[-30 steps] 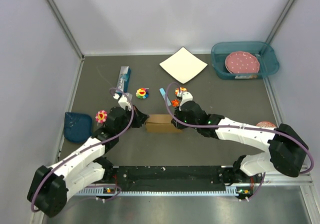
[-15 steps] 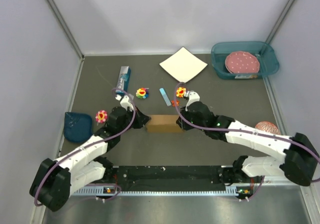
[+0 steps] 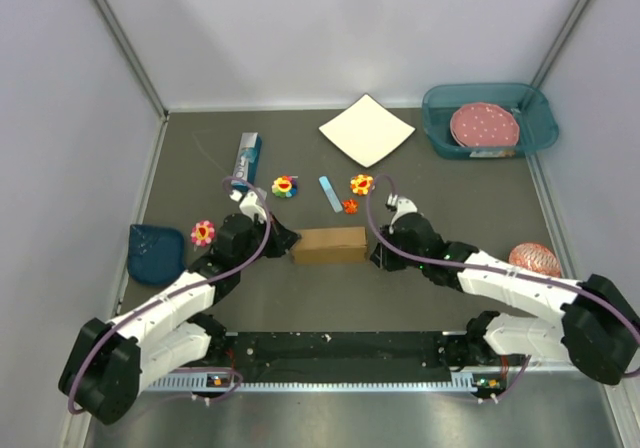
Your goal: Fold the paper box
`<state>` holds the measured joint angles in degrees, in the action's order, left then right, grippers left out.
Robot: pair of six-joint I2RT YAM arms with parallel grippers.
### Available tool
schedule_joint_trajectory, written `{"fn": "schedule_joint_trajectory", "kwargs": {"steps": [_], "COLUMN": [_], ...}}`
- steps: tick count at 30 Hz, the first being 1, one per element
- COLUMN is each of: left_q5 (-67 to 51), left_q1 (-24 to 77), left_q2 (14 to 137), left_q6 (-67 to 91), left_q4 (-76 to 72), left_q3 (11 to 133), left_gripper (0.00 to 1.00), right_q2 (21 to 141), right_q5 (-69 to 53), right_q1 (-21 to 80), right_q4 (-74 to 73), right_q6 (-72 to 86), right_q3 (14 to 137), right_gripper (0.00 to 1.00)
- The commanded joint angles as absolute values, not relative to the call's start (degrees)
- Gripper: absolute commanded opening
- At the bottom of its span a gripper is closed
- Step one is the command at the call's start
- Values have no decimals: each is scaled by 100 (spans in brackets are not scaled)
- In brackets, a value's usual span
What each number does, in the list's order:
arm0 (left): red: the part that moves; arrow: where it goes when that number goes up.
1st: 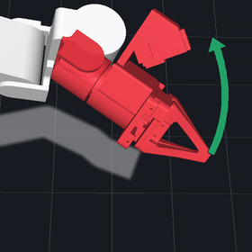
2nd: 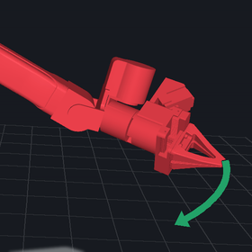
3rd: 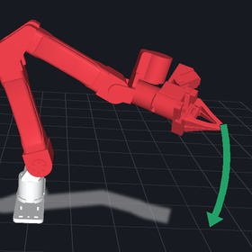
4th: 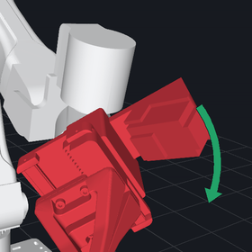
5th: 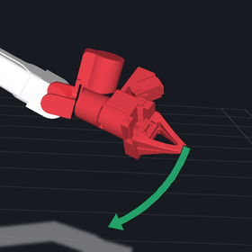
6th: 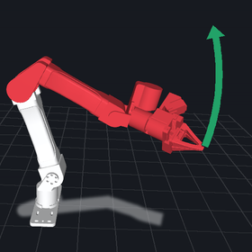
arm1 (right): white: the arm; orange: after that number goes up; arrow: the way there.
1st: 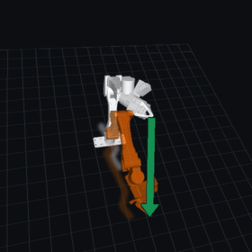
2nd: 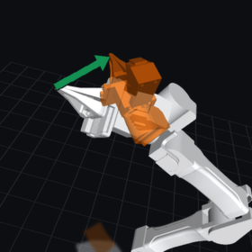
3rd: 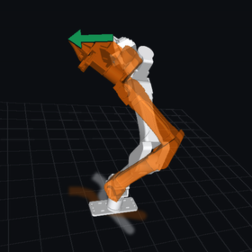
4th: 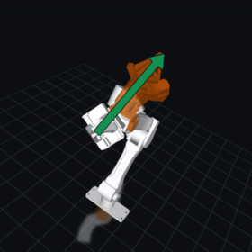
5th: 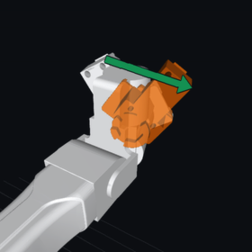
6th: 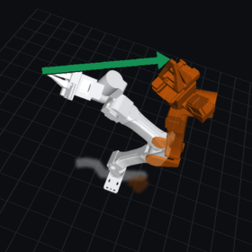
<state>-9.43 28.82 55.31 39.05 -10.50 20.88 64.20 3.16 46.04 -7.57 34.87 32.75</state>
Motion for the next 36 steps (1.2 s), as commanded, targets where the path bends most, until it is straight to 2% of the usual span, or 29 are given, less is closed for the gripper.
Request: {"fn": "schedule_joint_trajectory", "kwargs": {"steps": [1, 12, 18, 25, 36], "left_q5": [-923, -905, -879, -932, -1160], "left_q1": [2874, 2874, 2874, 2883, 2927], "left_q2": [5766, 5757, 5792, 5792, 5468], "left_q6": [3744, 3656, 3621, 3586, 3691], "left_q4": [-492, -396, -378, -404, -475], "left_q3": [1969, 2065, 2074, 2022, 1846], "left_gripper": [0, 0, 0, 0, 0], "right_q2": [6741, 5115, 5922, 7118, 6847], "right_q5": [18, 449, 176, 79, 61], "right_q1": [4588, 4597, 4605, 4597, 4737], "right_q4": [-430, -387, -71, 114, 44], "right_q6": [3674, 3490, 3322, 3445, 3603], "right_q3": [3138, 3374, 3867, 3534, 2875], "right_gripper": [17, 16, 15, 13, 14]}}
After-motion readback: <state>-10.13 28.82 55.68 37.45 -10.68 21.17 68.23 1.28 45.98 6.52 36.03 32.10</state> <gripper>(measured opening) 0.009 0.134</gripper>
